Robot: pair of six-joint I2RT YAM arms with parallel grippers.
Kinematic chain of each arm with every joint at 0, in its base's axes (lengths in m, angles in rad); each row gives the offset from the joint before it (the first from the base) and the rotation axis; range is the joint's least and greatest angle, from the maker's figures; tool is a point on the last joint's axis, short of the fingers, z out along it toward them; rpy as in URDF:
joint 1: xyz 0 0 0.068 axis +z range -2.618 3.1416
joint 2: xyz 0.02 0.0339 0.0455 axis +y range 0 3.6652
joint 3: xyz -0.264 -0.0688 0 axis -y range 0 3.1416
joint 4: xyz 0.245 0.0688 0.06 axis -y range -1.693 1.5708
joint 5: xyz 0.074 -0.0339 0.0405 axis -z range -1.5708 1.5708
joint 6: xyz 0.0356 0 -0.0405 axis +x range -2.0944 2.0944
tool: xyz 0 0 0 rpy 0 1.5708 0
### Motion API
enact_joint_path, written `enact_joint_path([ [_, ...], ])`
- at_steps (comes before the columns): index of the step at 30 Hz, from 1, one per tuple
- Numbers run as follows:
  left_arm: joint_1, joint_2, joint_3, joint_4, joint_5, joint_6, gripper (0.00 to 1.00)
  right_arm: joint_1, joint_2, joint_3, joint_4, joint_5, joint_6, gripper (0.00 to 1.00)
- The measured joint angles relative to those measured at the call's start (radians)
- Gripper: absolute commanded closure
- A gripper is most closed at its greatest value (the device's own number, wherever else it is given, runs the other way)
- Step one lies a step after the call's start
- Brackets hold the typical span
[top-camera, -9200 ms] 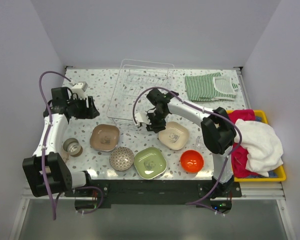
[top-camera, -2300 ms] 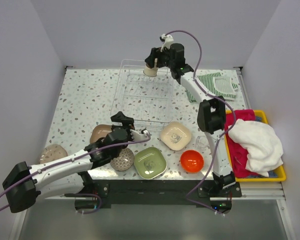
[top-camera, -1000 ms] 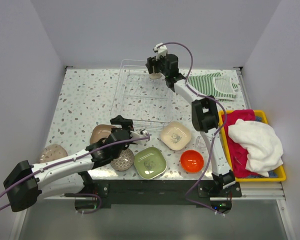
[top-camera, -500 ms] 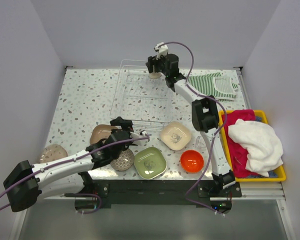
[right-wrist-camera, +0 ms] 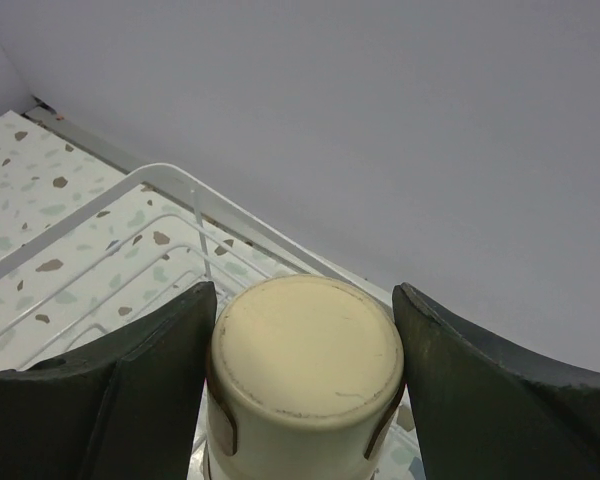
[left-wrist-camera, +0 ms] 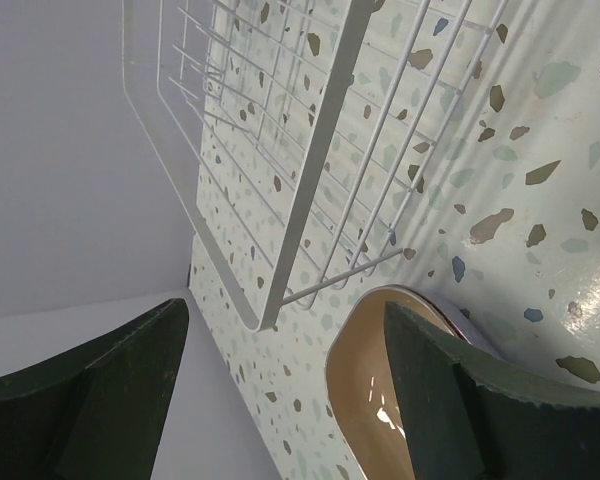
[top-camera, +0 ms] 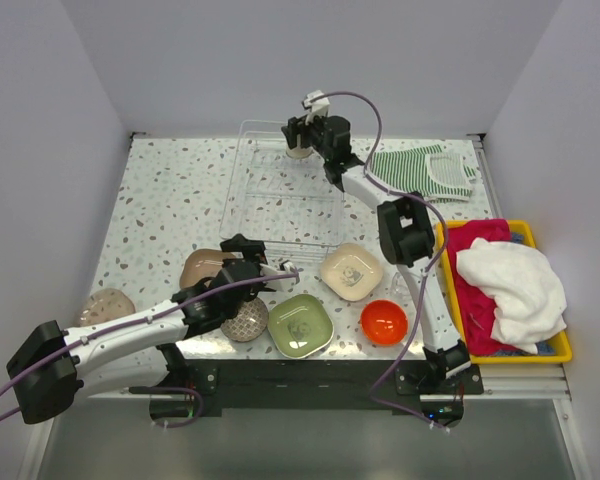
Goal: Load the mixed dishes into the dish rack
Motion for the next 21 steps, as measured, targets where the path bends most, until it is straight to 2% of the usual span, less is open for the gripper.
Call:
enact_joint_path([
  [5,0.000,0.000,0.000,-0.010,0.002,-0.016,0.16,0.006,0.000,-0.055,0.109,0.000,-0.021,0.82],
  [21,0.000,0.000,-0.015,-0.022,0.018,-0.038,0.16,0.022,-0.003,-0.077,0.226,0.002,-0.070,0.84],
])
